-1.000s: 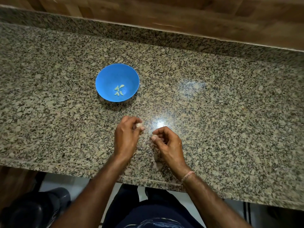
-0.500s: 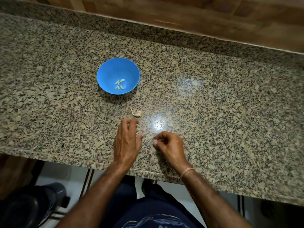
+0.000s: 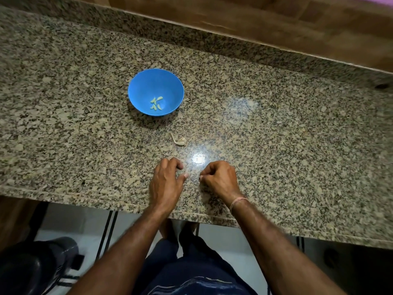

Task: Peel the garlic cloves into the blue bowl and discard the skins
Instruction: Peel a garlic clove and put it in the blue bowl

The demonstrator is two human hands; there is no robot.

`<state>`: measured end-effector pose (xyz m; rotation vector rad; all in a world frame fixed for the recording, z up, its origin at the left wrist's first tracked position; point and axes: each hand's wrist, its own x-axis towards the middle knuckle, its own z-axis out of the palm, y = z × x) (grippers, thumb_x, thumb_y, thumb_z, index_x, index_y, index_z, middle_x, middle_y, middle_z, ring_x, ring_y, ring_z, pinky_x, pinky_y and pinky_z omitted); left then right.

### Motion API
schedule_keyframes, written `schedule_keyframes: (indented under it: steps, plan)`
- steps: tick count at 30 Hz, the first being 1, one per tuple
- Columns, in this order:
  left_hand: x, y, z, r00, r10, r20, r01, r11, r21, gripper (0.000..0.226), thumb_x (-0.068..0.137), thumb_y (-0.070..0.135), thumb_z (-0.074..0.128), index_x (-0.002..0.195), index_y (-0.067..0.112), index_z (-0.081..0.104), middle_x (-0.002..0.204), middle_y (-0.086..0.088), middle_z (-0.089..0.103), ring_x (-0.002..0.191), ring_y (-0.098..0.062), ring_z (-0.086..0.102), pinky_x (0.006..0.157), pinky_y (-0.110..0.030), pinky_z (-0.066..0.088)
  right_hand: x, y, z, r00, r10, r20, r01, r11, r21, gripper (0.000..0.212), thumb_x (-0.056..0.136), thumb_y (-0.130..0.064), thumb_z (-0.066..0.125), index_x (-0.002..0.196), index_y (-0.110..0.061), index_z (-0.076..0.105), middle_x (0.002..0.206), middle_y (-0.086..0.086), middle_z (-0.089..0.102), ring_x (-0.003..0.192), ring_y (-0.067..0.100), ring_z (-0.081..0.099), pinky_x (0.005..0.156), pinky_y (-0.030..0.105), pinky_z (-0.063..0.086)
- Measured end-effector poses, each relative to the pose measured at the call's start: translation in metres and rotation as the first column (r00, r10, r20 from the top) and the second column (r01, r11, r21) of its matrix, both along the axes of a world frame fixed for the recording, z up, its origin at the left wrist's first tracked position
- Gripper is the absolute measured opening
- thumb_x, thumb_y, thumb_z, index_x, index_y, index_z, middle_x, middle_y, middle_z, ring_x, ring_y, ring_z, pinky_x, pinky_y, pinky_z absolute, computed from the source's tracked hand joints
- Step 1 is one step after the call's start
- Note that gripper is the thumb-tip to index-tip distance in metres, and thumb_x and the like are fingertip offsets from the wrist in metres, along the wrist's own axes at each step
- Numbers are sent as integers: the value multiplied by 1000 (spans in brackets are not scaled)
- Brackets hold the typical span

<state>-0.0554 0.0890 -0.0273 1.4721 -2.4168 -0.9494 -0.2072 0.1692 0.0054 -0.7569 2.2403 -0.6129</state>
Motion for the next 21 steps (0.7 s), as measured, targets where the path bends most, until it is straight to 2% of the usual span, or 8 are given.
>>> schedule_keyframes:
  steps: [3,6,9,12,14,17,18,21]
  plan:
    - [1,2,0,1000,-9,-5,9,1000,-29,24,94,34,73,106,29,54,108,9,45,97,-12,48,66,-23,39,8,-2,2,996,16,-87,-14,1000,23,16,84,-8,80,77,-22,76,77,-13,71,76,2,67,77,24,57]
    - [3,2,1,1000,-22,-19,21,999,-31,22,95,35,72,106,30,54,108,9,44,98,-12,48,65,-23,38,13,-3,2,984,39,-174,-32,999,41,15,86,-5,75,81,-19,77,80,-8,74,74,5,68,76,25,59]
    - [4,1,2,999,-35,-33,34,999,-28,20,96,35,71,105,29,54,108,9,43,98,-12,47,65,-25,35,11,-3,0,991,6,-133,1,998,56,15,86,-5,75,81,-18,78,82,-7,75,76,6,70,76,25,59]
    - [5,0,3,998,-44,-45,43,999,-29,20,96,34,71,105,28,54,107,9,42,98,-13,47,68,-28,39,15,-7,-3,977,33,-211,-19,998,65,15,84,-5,74,80,-19,78,80,-7,75,75,9,69,75,29,61]
    - [4,-1,4,998,-47,-47,46,999,-22,20,97,33,71,105,27,54,108,9,43,98,-13,47,69,-29,39,20,-9,-4,984,9,-177,-1,999,46,14,85,-5,73,81,-18,78,80,-6,75,74,9,69,71,29,61]
    - [2,-3,4,998,-50,-32,49,998,-27,20,96,33,72,105,26,55,108,8,47,96,-14,49,68,-28,38,30,-9,-3,964,78,-255,-75,997,23,15,90,-4,67,87,-16,77,80,-5,71,69,10,63,57,17,45]
    - [1,-3,5,998,-47,-31,46,999,-20,20,95,32,73,104,26,56,108,8,48,95,-14,50,66,-27,37,30,-10,-4,966,53,-254,-56,998,-6,16,90,-4,66,88,-15,76,78,-5,69,68,10,61,56,16,42]
    - [-2,-5,8,999,-17,-27,18,999,37,14,95,30,73,102,27,61,106,10,55,93,-11,54,62,-20,34,25,-7,-7,988,-25,-152,17,998,-56,13,90,-5,70,86,-16,76,81,-6,72,72,7,65,64,19,53]
